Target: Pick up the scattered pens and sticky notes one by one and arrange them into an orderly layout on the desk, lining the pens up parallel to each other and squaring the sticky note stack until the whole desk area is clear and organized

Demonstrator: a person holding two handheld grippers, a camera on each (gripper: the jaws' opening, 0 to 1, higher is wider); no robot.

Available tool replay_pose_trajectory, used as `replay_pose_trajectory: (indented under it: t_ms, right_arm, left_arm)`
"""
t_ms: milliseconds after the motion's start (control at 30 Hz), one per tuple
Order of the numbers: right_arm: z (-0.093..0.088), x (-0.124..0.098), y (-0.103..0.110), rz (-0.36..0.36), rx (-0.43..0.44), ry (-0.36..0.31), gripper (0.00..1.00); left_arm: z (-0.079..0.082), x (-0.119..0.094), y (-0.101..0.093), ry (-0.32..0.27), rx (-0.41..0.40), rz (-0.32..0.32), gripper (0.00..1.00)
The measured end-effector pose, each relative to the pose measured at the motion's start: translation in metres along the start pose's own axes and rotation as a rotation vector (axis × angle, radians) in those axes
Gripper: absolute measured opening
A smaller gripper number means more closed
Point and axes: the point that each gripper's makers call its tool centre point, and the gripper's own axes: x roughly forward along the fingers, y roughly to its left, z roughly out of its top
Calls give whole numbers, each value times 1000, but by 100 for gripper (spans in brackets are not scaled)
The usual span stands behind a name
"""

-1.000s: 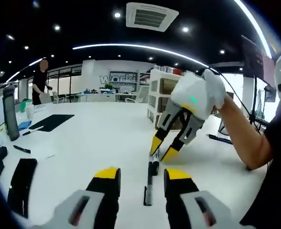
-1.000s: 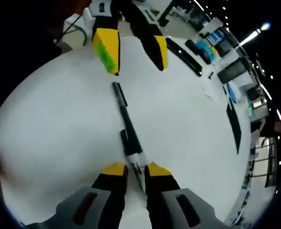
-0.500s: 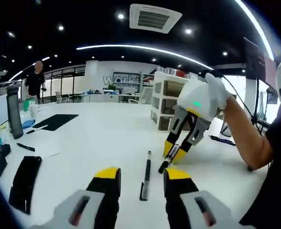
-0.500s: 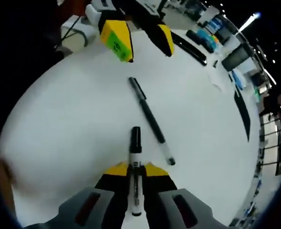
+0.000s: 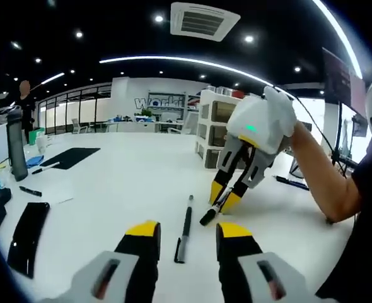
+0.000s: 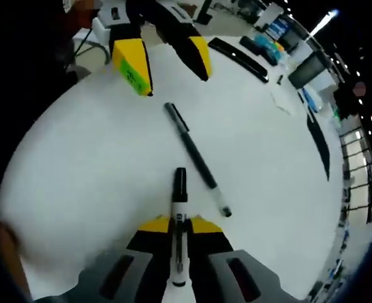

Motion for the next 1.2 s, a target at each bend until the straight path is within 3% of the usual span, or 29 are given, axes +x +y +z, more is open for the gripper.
replay_pose_trajectory:
  t_ms: [167, 300, 367, 433, 667, 800, 867, 933, 1033, 1200]
  right_arm:
    - [-3, -20, -12, -69, 4, -55, 7]
    - [6, -37, -8, -87, 25, -163, 7]
    - [6, -45, -12, -108, 37, -185, 7]
    - [5, -51, -13, -122, 77, -204, 7]
    - [23, -98, -27, -160, 297, -496, 7]
    - [27, -109, -32, -133, 385, -598, 7]
    - [27, -111, -34, -113, 434, -628, 7]
    - [24, -115, -40, -95, 552, -658, 7]
    - [25, -123, -43, -80, 592, -710, 7]
    - [20, -133, -44, -89, 635, -733, 8]
  left_arm:
    - [1, 5, -6, -6, 1, -6, 36]
    - [-2, 8, -10, 6, -3, -13, 35]
    - [-3, 8, -13, 9, 1, -20, 35]
    - [-3, 7, -15, 6, 6, -23, 35]
    - [-3, 8, -19, -7, -12, -34, 35]
    - [-4, 10, -21, -4, -8, -41, 35]
    - [-4, 11, -21, -3, -10, -45, 34]
    - [-4, 12, -23, -3, -11, -52, 34]
    - [-2, 12, -27, -8, -7, -64, 34]
    - [3, 9, -28, -24, -7, -77, 34]
